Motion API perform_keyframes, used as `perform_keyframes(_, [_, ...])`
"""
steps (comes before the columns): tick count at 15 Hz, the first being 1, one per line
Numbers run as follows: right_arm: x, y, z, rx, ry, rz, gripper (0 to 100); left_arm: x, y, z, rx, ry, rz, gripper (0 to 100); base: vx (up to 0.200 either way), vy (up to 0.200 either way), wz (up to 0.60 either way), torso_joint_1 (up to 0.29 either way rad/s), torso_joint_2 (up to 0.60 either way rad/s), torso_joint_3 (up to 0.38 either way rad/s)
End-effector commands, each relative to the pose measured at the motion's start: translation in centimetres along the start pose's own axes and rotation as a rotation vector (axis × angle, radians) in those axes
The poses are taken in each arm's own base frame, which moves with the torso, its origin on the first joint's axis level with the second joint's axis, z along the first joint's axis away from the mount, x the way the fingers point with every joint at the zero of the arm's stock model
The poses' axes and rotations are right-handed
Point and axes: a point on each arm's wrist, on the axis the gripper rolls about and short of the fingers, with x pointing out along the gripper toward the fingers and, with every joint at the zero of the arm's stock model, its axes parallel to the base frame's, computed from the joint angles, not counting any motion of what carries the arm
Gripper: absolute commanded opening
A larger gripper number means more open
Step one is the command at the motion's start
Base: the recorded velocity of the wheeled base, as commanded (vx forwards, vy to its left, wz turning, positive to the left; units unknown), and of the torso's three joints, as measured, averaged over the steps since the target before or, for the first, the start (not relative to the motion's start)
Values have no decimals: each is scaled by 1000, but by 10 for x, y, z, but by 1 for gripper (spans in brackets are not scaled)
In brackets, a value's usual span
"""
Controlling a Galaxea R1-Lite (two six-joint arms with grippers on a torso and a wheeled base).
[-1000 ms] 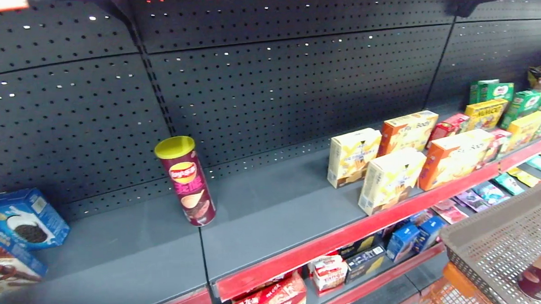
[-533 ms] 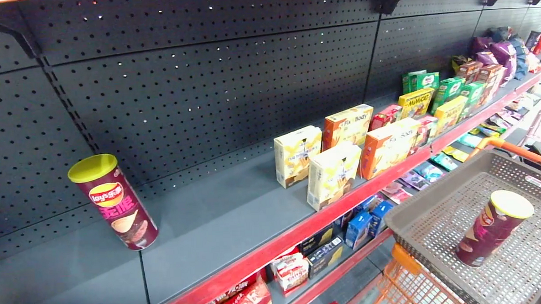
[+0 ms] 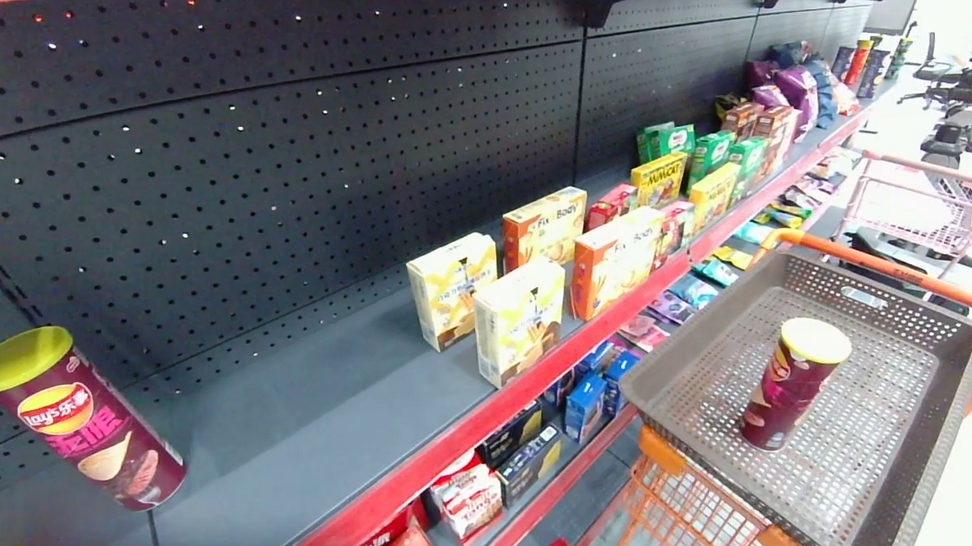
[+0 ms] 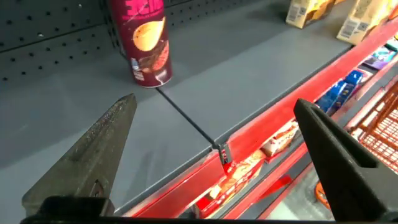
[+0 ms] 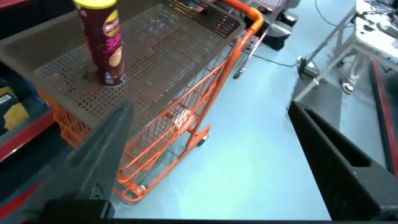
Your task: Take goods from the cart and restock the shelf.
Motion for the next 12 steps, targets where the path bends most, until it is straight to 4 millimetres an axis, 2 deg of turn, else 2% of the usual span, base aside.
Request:
perform_keyframes(1, [0, 0, 1, 2, -4, -1, 100, 0, 0, 0, 0, 1, 1, 100, 0, 0, 0, 0, 0, 0])
perform_keyframes(3, [0, 0, 0, 1, 2, -8, 100, 0, 0, 0, 0, 1, 2, 100, 0, 0, 0, 0, 0, 0])
perform_keyframes(6, [0, 0, 0, 0, 2, -8, 100, 0, 0, 0, 0, 1, 2, 100, 0, 0, -600, 1, 4, 2])
perform_keyframes(10, [1, 1, -2, -2, 13, -23, 100, 0, 0, 0, 0, 1, 2, 100, 0, 0, 0, 0, 0, 0])
perform_keyframes(12, [8, 2, -13, -19, 78, -139, 100, 0, 0, 0, 0, 1, 2, 100, 0, 0, 0, 0, 0, 0])
